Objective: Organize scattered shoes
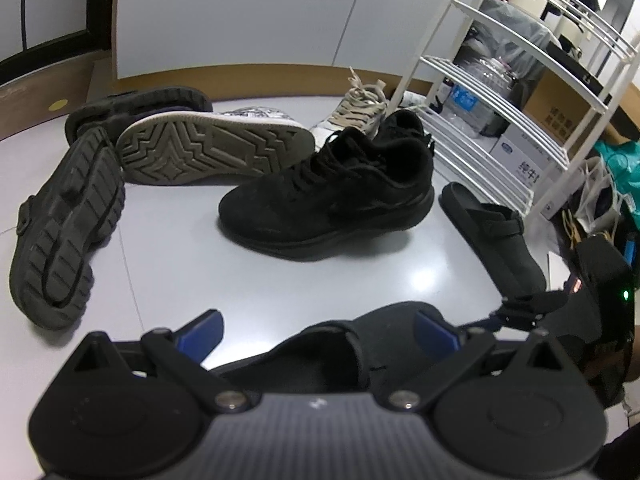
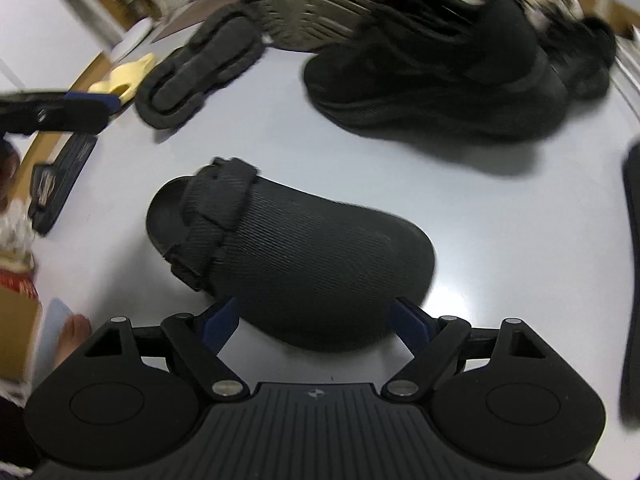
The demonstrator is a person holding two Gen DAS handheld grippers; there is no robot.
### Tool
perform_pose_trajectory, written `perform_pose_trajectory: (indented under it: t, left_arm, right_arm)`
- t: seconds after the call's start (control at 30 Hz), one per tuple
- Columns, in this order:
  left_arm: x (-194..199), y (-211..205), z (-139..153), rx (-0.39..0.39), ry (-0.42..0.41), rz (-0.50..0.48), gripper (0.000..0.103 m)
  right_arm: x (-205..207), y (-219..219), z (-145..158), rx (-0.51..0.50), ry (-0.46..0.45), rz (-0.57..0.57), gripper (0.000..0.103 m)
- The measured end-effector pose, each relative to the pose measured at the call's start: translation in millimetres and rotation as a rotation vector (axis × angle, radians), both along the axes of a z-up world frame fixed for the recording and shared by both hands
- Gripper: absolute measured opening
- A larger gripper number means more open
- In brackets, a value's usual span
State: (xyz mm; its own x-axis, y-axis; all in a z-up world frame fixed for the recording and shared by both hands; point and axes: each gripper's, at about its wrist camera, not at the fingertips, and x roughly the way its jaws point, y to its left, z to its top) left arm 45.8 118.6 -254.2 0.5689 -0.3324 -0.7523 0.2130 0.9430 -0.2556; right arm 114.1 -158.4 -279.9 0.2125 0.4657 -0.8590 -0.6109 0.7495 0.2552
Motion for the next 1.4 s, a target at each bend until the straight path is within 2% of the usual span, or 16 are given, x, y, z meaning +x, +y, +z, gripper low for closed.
perform_pose_trajectory:
  t: [0.07,0.2,0.33,0.43,0.6,0.67,0.73,0.8,0.97,1.13,1.27,1.4]
  left_arm:
    - [-1,1,0,-0.001,0.001,0.0,0.102]
    - [-1,2,-1,-0.007,0.002,0.008,0.102]
    - [2,3,-3,-0.004,0.008,0.02,0.102]
    - [2,1,-4,-0.007,0.015,0.021,0.102]
    - [3,-3,-7,-0.002,0.025,0.008,0.102]
    - [3,-4,-8,-0.002,0.027,0.006,0.102]
    - [3,-5,-9,-0.001,0.031,0.004,0.102]
    - [4,-5,-10,0.0,0.036,0.003,0.102]
    - [5,-8,-20,0.0,0.061,0.005,0.102]
    - [8,-19,-43,-0.011,0.089,-0.042,0.101]
    - [16,-29,-55,0.034,0.089,-0.086,0.1]
    - [22,-40,-64,0.054,0.094,-0.134,0.1]
  right_arm:
    - [-17,13,2,-0.006,-0.034,0.017,0.088]
    - [-6,15,1,-0.031,-0.094,0.025,0.092]
    - [3,18,1,-0.013,-0.101,0.041,0.093]
    - [0,29,4,0.017,-0.126,0.122,0.093]
    - [-19,51,-4,-0.004,-0.205,0.281,0.097]
    - [-23,55,-6,-0.016,-0.23,0.316,0.097]
    - [-26,56,-12,-0.057,-0.282,0.368,0.091]
    - [-26,52,-10,-0.055,-0.29,0.383,0.085]
    - [-17,41,-6,-0.046,-0.271,0.378,0.073]
    - [-10,35,-7,-0.064,-0.248,0.345,0.073]
    - [-3,19,-5,-0.037,-0.182,0.262,0.073]
    - [-4,0,-4,-0.043,-0.166,0.204,0.073]
